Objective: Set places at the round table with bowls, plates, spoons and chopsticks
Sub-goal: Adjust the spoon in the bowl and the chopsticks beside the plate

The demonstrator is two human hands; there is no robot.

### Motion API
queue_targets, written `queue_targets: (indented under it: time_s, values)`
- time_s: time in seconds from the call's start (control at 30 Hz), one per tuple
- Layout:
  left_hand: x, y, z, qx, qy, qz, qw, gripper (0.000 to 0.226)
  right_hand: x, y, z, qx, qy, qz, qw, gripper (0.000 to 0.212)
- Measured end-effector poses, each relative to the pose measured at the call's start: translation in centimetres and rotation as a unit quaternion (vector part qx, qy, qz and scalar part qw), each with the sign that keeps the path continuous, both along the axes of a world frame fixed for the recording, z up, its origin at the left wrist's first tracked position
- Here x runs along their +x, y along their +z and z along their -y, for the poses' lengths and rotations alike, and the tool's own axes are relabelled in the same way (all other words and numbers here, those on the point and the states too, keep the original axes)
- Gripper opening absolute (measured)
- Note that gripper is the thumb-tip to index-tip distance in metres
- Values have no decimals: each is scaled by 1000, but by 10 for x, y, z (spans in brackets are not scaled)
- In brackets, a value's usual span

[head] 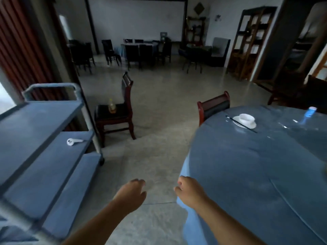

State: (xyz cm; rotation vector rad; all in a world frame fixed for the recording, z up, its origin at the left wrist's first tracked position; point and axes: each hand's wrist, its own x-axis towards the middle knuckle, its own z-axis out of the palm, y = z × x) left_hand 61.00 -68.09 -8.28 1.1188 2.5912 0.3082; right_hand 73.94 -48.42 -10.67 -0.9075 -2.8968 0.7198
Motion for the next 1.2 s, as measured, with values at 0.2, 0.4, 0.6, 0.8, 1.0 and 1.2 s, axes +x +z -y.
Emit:
queue_targets:
  time_s: [0.2, 0.4, 0.6, 0.8, 1.0, 1.2]
  values:
    - [-131, -7, 3, -37, -6, 12, 999, 42, -116, 5, 0, -19, -24, -11, 999, 28]
    - [-226, 4, -58, -37, -30, 6, 999, 43, -208, 19, -40, -6, -24, -10, 1000, 24]
    - [-324, 1, -155, -41, -52, -10, 998, 44, -304, 20, -137, 7, -34, -20, 999, 15]
    - [-435, 7, -278, -38, -55, -11, 998, 43, -407, 15, -261, -11, -47, -6, 999, 21]
    - [-517, 27, -413, -20, -91, -21, 995, 48, -474, 24, -374, -21, -92, -17, 995, 39]
    - [-588, 28, -573, 6, -171, -10, 985, 48, -517, 35, -511, 25, -150, -1, 988, 39]
